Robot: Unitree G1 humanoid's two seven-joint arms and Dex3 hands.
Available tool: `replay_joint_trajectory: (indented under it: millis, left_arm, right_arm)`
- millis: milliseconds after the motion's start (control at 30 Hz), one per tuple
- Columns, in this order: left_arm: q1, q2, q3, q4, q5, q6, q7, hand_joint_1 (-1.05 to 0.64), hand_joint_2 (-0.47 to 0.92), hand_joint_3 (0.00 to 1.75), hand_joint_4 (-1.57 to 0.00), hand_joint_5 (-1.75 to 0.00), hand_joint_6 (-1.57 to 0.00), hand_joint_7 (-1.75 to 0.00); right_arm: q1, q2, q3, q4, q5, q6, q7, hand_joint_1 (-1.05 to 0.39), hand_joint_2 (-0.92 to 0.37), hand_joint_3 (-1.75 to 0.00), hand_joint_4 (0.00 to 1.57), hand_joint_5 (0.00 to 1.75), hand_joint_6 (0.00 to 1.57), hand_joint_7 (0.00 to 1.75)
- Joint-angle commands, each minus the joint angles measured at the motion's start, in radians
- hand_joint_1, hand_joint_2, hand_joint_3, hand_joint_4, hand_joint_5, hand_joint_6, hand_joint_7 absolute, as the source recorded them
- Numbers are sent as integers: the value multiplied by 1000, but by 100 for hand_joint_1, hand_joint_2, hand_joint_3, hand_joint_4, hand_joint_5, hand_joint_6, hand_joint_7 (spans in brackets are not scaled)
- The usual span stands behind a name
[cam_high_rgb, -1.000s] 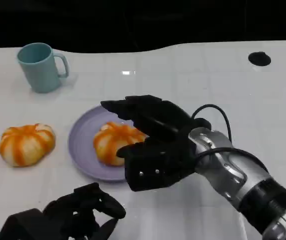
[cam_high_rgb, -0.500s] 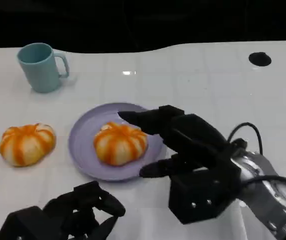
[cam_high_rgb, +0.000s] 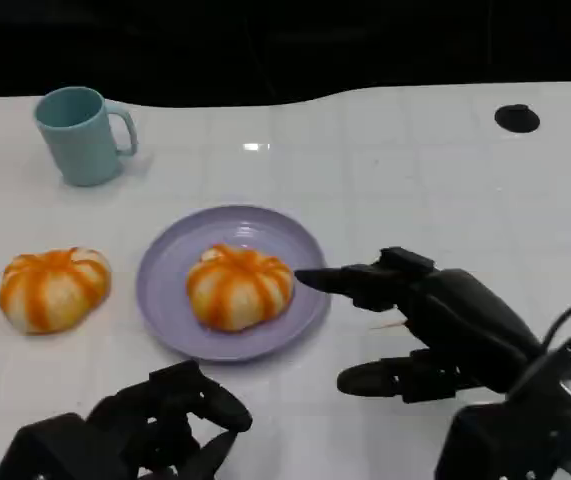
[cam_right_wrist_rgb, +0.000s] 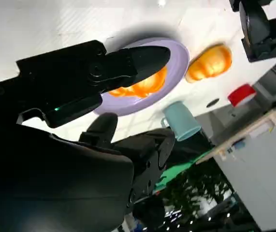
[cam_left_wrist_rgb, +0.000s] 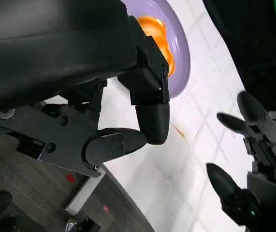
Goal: Grasp the bread from the table and place it into the plate.
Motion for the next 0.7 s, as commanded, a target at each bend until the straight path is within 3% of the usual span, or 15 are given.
replay_joint_trajectory:
  millis: [33,167,333,367,400,433,500,700]
  left_arm:
    - [6,11,2,-5,-4,6,0,-28,78,69,-66,-175,-62,-132]
    - [6,12,-2,-7,4,5,5,-27,79,69,-65,-175,-62,-131]
    - [2,13,-1,-9,3,11,3,-27,79,68,-64,-175,-62,-130]
    - [0,13,-1,-10,4,12,4,-27,79,68,-64,-175,-61,-130]
    - [-1,13,-2,-11,5,12,5,-27,79,68,-64,-175,-61,-130]
    - [-1,14,-2,-10,6,7,4,-27,79,68,-63,-175,-61,-130]
    - [-3,15,-2,-14,7,12,5,-26,79,68,-63,-175,-62,-130]
    - [-6,13,2,-15,-3,20,0,-26,79,67,-63,-175,-62,-130]
  right_arm:
    - [60,-32,-56,-53,35,-43,-15,-43,-92,-10,38,117,46,74]
    - [117,-49,-102,-102,47,-36,-9,-32,-91,-8,48,138,52,88]
    - [169,-73,-147,-129,57,-51,-9,-19,-87,-13,59,140,67,94]
    - [178,-80,-155,-130,55,-59,-11,-16,-76,-36,64,138,73,94]
    - [191,-87,-164,-135,52,-62,-11,-14,-55,-75,69,137,78,94]
    - [203,-93,-173,-141,51,-62,-10,-13,-46,-92,72,138,82,94]
    - [228,-102,-188,-158,51,-57,-7,-10,-38,-109,76,149,85,99]
    - [288,-121,-223,-189,56,-72,-4,-5,-33,-123,78,169,81,120]
